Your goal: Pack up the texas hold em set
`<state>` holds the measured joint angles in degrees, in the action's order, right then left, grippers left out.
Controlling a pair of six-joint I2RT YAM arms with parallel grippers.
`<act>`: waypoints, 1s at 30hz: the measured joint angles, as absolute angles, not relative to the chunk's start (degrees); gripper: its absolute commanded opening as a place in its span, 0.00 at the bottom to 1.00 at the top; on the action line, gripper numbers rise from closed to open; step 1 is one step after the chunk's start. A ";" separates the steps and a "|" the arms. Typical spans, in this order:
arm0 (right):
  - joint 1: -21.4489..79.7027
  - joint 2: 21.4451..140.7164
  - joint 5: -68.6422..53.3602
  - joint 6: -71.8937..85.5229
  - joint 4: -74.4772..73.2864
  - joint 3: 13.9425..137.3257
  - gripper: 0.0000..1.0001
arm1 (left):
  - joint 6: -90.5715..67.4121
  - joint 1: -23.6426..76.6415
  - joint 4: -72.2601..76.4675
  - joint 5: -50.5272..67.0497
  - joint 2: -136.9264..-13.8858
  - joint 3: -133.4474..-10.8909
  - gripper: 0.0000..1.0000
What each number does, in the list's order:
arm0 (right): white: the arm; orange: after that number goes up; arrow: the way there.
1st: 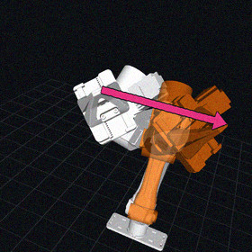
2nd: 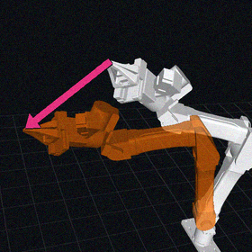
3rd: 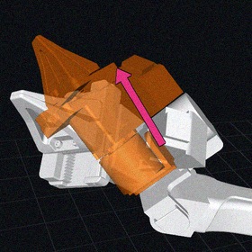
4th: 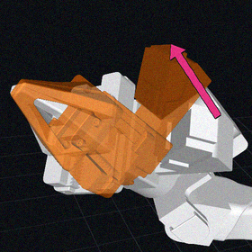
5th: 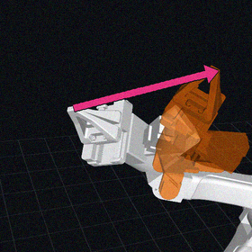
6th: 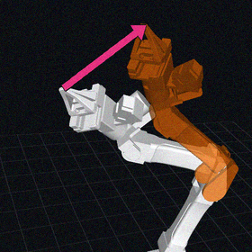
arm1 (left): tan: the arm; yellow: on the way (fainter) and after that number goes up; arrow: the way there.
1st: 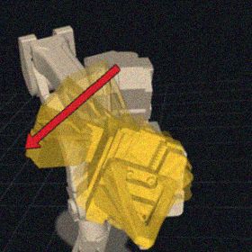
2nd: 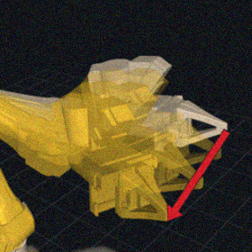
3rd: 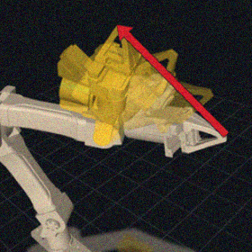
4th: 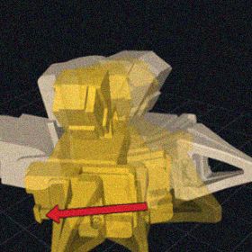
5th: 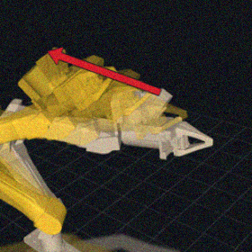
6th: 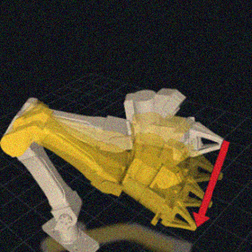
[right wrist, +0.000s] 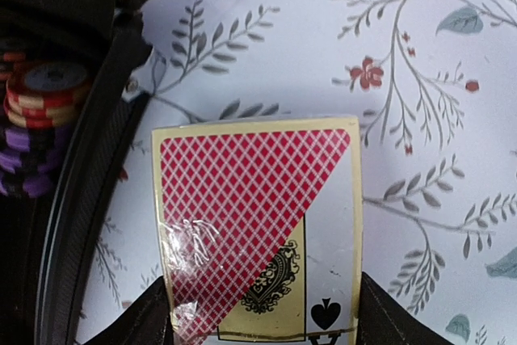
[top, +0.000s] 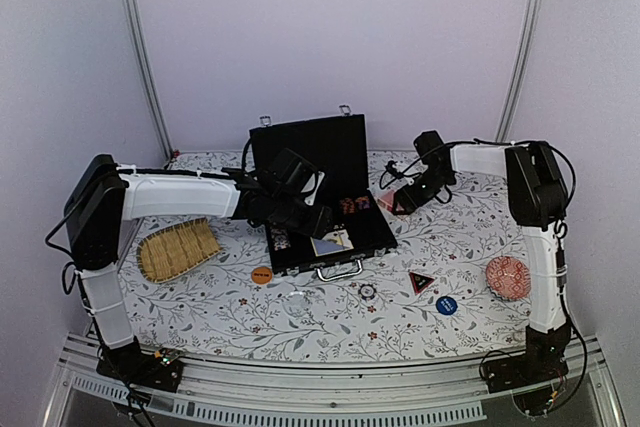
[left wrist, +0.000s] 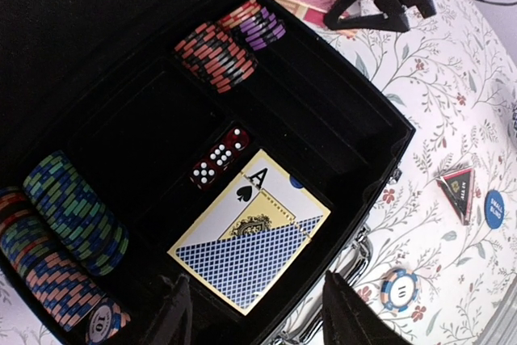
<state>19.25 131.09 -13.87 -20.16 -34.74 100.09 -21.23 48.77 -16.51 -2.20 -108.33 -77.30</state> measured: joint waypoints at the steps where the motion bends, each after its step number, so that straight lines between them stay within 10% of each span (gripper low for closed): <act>1: 18.96 130.45 -13.85 -20.27 -34.83 99.26 0.66 | -21.23 48.77 -16.53 -2.15 -108.33 -77.30 0.55; 18: 22.15 91.50 -24.51 -32.53 -34.59 71.29 0.65 | -16.19 48.77 -18.41 -1.39 -100.36 -73.84 0.57; 30: 48.27 95.81 -26.13 -39.92 -34.61 61.84 0.65 | -13.54 48.77 -23.00 -0.97 -87.92 -62.74 0.58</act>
<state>48.27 95.81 -26.13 -39.92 -34.61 61.84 -13.54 48.77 -23.00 -0.97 -87.92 -62.74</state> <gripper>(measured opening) 0.677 0.577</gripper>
